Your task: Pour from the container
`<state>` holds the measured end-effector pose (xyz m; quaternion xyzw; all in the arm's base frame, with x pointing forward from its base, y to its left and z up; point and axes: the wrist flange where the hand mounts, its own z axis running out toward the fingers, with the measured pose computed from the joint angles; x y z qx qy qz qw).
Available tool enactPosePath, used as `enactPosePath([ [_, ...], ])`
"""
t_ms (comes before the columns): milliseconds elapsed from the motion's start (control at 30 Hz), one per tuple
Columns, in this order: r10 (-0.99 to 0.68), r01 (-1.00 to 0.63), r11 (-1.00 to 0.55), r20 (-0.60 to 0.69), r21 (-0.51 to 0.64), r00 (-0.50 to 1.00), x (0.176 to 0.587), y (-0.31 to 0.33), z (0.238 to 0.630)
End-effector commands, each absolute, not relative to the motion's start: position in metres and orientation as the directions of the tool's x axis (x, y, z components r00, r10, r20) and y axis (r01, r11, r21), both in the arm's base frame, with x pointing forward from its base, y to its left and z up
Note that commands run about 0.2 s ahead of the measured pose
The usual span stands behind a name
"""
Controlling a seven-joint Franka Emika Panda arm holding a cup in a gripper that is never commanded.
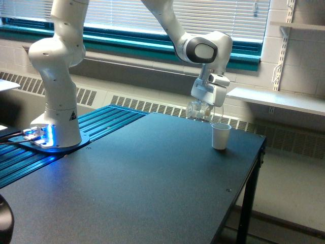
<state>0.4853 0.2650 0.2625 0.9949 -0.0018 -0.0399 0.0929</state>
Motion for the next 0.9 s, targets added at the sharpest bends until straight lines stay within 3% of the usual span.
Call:
enactPosePath([
  [33, 0.008, 0.020, -0.983, -0.069, 0.185, 0.998, 0.4903, 0.2656, 0.2746],
  [900, -0.033, -0.007, -0.979, -0.126, 0.205, 0.991, 0.4929, 0.2577, 0.2764],
])
